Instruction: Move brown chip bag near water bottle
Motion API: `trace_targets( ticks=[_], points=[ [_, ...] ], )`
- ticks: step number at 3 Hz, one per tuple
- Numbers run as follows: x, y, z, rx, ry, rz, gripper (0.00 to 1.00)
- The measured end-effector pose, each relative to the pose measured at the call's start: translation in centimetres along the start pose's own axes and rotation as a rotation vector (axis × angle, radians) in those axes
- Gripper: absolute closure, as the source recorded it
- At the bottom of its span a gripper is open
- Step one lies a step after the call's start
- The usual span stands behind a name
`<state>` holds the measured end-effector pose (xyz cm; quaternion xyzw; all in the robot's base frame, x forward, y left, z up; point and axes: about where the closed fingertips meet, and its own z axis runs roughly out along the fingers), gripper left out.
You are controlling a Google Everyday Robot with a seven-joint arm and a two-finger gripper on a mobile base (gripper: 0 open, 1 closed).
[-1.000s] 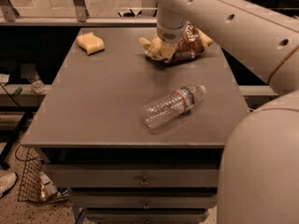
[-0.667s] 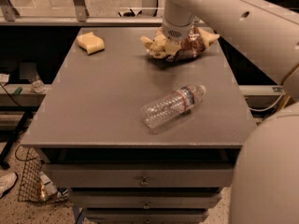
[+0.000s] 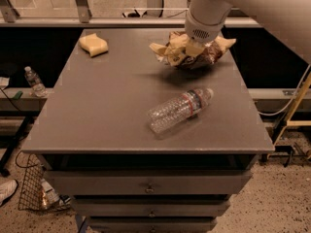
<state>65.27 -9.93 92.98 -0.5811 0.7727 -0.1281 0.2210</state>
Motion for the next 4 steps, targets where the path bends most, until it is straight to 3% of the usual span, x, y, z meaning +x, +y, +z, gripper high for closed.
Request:
trace_targets(
  ticks=[2,4],
  points=[
    [3.2,4.4,-2.2,-0.063,-0.002,0.071,1.00],
    [3.4,6.5,-2.5,-0.128,-0.021,0.039,1.00]
  ],
)
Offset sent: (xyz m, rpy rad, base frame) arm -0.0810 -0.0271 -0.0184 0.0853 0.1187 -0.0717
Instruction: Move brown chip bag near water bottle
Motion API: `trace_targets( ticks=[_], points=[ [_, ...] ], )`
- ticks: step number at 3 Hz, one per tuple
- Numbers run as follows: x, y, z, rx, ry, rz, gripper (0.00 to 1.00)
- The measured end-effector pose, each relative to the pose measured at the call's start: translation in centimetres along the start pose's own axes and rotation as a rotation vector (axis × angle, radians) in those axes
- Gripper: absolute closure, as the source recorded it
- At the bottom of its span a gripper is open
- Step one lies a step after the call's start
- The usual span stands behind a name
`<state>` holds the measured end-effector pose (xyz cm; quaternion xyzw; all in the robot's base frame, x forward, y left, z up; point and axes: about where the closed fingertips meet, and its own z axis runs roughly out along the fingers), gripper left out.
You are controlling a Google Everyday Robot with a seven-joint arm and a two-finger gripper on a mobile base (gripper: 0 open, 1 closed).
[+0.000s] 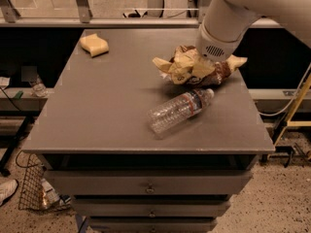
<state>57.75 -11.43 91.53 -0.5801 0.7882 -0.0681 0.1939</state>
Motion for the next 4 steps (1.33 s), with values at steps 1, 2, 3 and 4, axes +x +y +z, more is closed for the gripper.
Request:
trace_targets(
  ticks=[1,2,3,4],
  points=[
    [0.1,0.6,-0.2,-0.029,-0.010,-0.026,1.00],
    [0.1,1.3,-0.1,-0.062,-0.023,-0.052,1.00],
    [-0.3,2.0,0.3,-0.098,-0.036,-0.083,1.00],
    [-1.0,2.2,0.5,-0.115,-0.049,-0.107,1.00]
  ],
)
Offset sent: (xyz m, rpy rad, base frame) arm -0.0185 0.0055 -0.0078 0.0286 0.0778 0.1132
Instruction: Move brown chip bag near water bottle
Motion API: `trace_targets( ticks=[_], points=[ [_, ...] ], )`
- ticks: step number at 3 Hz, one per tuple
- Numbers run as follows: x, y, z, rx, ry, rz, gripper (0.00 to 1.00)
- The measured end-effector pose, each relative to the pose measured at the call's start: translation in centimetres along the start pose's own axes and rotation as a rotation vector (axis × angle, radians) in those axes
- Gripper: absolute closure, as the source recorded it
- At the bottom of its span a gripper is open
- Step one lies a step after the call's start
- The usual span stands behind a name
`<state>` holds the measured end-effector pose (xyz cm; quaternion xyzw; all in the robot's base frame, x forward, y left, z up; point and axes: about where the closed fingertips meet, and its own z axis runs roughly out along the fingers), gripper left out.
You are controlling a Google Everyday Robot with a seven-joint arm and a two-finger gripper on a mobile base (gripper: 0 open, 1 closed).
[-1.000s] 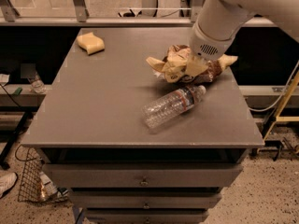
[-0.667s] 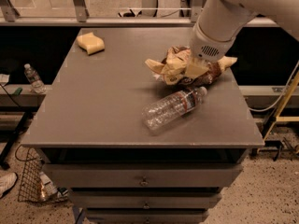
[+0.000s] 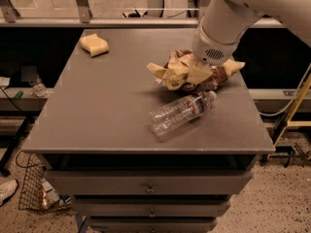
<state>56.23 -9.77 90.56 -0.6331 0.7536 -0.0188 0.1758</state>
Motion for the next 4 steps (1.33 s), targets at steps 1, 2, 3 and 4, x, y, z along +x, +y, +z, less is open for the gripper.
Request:
trace_targets(
  ticks=[1,2,3,4],
  points=[
    [-0.9,-0.2,0.2,-0.014,-0.018,-0.029,1.00],
    [-1.7,-0.3,0.7,-0.037,-0.031,-0.062,1.00],
    [-1.8,-0.2,0.8,-0.039,-0.032,-0.065,0.87],
    [-1.9,-0.2,0.8,-0.040,-0.032,-0.067,0.62]
  ],
)
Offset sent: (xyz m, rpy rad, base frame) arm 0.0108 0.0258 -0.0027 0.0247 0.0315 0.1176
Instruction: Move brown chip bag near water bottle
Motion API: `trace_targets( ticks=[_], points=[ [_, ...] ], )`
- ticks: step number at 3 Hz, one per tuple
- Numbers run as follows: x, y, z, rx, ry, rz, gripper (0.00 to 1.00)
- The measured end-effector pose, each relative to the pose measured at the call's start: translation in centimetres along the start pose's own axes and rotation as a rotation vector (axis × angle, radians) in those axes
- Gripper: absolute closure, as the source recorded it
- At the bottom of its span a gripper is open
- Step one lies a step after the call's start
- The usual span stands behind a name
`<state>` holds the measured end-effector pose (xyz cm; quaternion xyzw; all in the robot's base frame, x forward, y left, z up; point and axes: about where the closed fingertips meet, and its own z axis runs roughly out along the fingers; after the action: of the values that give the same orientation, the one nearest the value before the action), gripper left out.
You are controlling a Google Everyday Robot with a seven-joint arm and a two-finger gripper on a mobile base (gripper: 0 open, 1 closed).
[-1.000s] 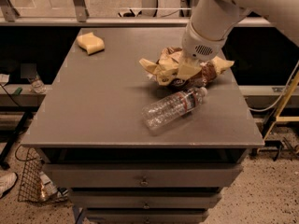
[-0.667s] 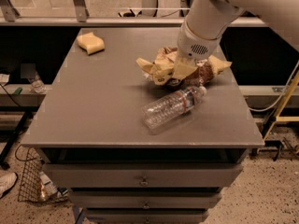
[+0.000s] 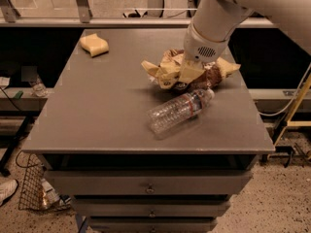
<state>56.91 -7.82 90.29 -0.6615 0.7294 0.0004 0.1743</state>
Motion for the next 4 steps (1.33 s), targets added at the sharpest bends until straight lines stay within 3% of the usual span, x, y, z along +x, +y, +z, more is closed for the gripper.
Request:
trace_targets(
  ticks=[1,2,3,4],
  points=[
    [-0.06,0.04,0.06,-0.001,0.000,-0.001,0.41],
    [-0.16,0.09,0.16,-0.002,0.000,-0.004,0.10],
    [-0.22,0.12,0.21,-0.002,0.000,-0.005,0.00],
    [-0.22,0.12,0.21,-0.002,0.000,-0.005,0.00]
  ],
)
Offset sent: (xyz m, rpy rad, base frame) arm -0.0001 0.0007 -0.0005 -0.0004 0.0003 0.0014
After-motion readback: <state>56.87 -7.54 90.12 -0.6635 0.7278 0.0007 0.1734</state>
